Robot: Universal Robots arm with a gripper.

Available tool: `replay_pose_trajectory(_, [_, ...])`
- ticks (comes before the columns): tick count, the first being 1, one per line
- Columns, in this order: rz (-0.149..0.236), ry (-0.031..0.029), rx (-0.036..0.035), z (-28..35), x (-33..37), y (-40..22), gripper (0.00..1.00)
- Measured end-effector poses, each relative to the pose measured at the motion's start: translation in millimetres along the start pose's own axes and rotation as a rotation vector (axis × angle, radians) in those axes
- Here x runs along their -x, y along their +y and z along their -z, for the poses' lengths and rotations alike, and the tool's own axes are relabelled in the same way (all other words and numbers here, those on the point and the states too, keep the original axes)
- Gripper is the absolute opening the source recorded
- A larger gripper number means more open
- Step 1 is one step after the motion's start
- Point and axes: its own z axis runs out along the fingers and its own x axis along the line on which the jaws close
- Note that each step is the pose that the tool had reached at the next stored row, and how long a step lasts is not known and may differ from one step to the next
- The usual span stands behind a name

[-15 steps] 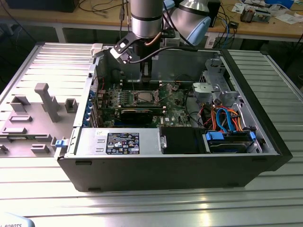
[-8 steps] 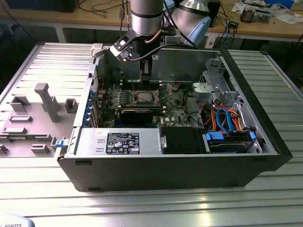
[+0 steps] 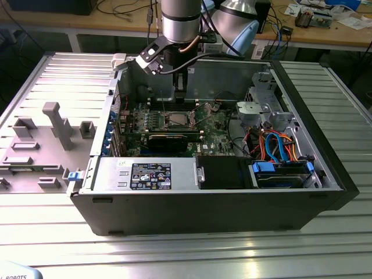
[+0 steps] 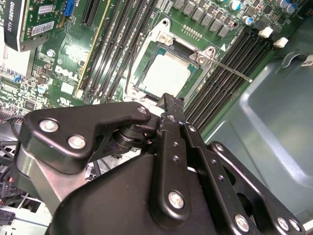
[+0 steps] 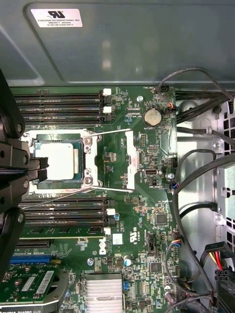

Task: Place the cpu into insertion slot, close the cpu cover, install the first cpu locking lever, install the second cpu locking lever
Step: 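Close the cpu cover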

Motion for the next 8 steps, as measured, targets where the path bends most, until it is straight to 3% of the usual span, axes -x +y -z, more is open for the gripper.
replay_pose_trajectory(8, [0.0, 0.0, 0.0, -0.1, -0.1, 2.5, 0.11])
